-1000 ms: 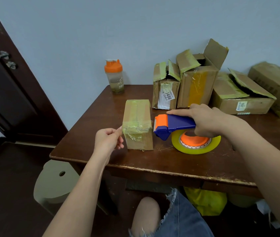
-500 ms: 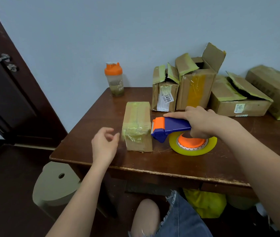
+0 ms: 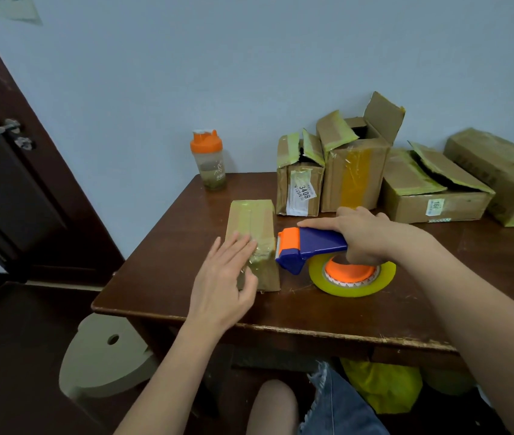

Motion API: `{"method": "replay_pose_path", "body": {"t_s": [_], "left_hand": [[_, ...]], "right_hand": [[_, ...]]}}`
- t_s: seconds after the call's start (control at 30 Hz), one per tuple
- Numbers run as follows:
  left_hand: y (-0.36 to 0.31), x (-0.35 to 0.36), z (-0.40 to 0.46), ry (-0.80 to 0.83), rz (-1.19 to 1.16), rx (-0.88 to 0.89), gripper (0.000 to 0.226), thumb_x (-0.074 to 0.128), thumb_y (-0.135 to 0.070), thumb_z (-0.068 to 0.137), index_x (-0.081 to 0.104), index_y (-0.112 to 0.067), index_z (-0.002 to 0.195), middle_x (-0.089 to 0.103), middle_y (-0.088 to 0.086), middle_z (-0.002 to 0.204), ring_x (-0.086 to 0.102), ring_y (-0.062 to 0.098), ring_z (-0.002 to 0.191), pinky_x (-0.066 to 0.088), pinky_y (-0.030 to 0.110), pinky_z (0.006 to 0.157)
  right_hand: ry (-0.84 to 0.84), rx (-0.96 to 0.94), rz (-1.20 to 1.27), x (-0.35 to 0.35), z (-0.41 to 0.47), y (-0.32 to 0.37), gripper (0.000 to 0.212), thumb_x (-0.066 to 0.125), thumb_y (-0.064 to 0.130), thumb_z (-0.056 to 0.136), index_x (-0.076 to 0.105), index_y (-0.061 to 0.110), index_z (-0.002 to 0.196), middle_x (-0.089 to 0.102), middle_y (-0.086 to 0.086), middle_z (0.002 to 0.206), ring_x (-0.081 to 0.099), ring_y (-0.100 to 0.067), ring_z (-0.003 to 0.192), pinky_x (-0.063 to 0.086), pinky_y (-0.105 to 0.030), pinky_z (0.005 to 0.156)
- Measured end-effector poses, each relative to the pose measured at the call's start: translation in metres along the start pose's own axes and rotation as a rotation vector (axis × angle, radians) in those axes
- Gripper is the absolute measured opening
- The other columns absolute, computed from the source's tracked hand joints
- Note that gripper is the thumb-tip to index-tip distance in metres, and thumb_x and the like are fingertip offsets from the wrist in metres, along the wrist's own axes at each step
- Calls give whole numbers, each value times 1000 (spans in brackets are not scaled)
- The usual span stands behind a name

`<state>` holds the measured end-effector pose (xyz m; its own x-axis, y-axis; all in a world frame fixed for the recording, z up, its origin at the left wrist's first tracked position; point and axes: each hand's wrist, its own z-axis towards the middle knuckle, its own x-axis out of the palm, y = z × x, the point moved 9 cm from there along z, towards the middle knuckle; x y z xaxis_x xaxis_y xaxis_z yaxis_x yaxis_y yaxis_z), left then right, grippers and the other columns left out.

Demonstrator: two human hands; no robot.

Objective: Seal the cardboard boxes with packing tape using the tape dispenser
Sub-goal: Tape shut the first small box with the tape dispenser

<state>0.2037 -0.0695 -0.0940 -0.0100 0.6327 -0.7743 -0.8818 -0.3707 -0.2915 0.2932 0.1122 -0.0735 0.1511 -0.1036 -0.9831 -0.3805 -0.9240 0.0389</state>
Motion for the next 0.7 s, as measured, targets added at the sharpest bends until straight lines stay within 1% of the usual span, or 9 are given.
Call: {"method": "replay_pose_path", "body": {"t_s": [0.13,0.2,0.27,0.33,0.4,0.5,0.6,0.67,0.7], "left_hand": [[5,-9,10,-4,107,-10,50,35,-33,88,67,-18,124,63,1,131,48,11,132,16,34,119],[-1,-9,15,24,175,23,50,39,-31,85,68,-14,123,63,4,131,49,14,131,16,34,118],[-11,-1,12,84,123,63,54,45,-26,82,61,-14,132,57,2,139,42,7,134,15,28,117],[-10,6,8,131,14,31,59,45,-23,82,52,-20,140,48,-4,147,30,-1,137,12,15,114],[-4,7,9,133,-3,-12,58,44,-24,85,48,-27,143,43,-10,150,28,4,142,12,14,112],[-1,10,10,159,47,-24,57,52,-23,91,41,-32,147,37,-14,153,26,7,144,9,15,110],[-7,11,9,147,75,23,58,52,-29,90,41,-32,147,43,-9,150,37,7,138,10,12,112],[-7,12,9,117,99,20,53,55,-35,92,46,-31,144,51,-5,145,47,11,131,20,19,110],[-8,12,10,91,121,16,49,58,-36,93,51,-29,141,55,-3,141,52,15,127,27,23,106]], "right_hand": [[3,2,11,0,-2,5,85,52,14,91,5,63,143,33,-1,107,39,-29,109,35,-49,92],[8,-9,17,0,-2,11,82,52,16,92,6,61,144,33,-1,106,40,-29,108,35,-49,93],[10,-25,20,-1,-2,15,82,51,15,92,7,60,144,32,0,106,39,-28,106,35,-50,93],[19,-33,17,-1,-2,16,83,51,15,92,6,61,144,33,0,106,37,-26,101,36,-49,92],[30,-44,13,-1,-3,15,85,52,15,91,5,61,144,35,-1,106,36,-24,98,36,-47,90],[41,-55,19,0,-6,11,89,55,13,90,4,61,144,37,0,106,41,-23,98,36,-42,84],[35,-58,21,-1,-9,6,90,55,13,90,2,62,144,37,-1,105,44,-24,97,38,-40,82],[34,-62,36,0,-12,4,90,55,13,90,1,61,144,36,0,102,43,-22,93,37,-39,80],[31,-67,40,-1,-13,3,90,55,13,90,0,61,144,36,1,101,42,-22,92,37,-39,79]]}}
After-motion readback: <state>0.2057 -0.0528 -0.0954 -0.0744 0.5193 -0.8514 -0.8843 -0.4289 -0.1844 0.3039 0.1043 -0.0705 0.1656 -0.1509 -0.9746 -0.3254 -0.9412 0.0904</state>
